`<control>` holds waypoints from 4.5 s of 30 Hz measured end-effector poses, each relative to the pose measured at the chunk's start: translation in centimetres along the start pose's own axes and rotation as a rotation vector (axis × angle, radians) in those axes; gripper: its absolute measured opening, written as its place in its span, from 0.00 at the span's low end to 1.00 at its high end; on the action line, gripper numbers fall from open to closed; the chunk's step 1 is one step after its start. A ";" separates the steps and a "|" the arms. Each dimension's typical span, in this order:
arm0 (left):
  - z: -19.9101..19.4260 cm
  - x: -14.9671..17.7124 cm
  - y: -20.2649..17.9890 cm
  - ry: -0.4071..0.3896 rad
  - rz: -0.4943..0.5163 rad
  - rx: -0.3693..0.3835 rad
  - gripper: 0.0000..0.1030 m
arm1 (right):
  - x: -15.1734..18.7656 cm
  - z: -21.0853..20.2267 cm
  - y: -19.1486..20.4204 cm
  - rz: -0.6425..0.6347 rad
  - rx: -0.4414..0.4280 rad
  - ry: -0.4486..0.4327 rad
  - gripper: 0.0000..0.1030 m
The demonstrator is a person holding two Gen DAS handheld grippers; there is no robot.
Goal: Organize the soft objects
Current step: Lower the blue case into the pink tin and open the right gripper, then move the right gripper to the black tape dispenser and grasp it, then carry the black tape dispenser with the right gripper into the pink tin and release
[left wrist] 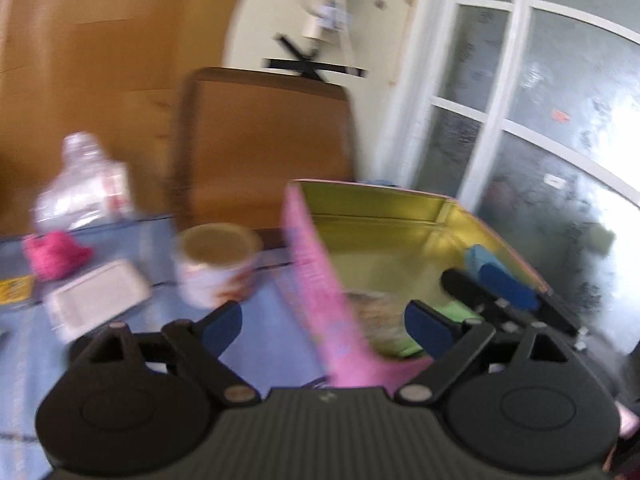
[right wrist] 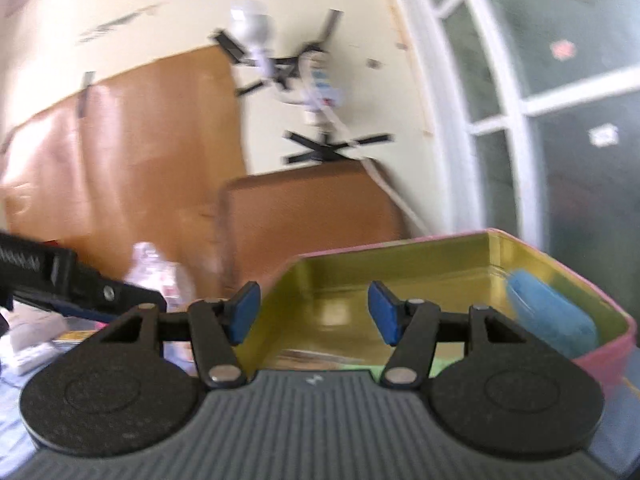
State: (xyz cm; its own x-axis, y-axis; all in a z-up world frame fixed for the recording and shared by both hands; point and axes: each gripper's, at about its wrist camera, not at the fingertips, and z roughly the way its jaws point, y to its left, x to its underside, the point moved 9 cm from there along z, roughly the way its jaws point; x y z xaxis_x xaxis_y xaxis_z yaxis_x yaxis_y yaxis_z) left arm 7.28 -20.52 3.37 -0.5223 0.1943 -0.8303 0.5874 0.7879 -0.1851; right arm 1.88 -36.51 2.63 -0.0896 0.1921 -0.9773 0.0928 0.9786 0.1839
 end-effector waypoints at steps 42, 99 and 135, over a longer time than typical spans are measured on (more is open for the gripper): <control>-6.4 8.2 21.5 -0.092 -0.272 -0.317 0.99 | 7.8 6.3 15.2 0.007 -0.285 0.316 0.69; -7.3 8.4 22.9 -0.138 -0.375 -0.292 0.99 | 10.9 10.0 24.0 -0.265 -0.421 0.526 0.67; -2.4 4.7 6.6 0.131 -0.311 0.158 0.59 | 6.7 -0.9 16.9 -0.084 -0.466 0.339 0.39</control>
State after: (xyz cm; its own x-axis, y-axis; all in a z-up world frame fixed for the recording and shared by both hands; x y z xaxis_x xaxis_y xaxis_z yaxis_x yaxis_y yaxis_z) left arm 7.23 -12.99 -0.54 -0.7594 0.0412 -0.6493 0.4709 0.7234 -0.5049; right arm 2.00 -18.66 -0.72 -0.3977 0.0503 -0.9161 -0.3678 0.9060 0.2094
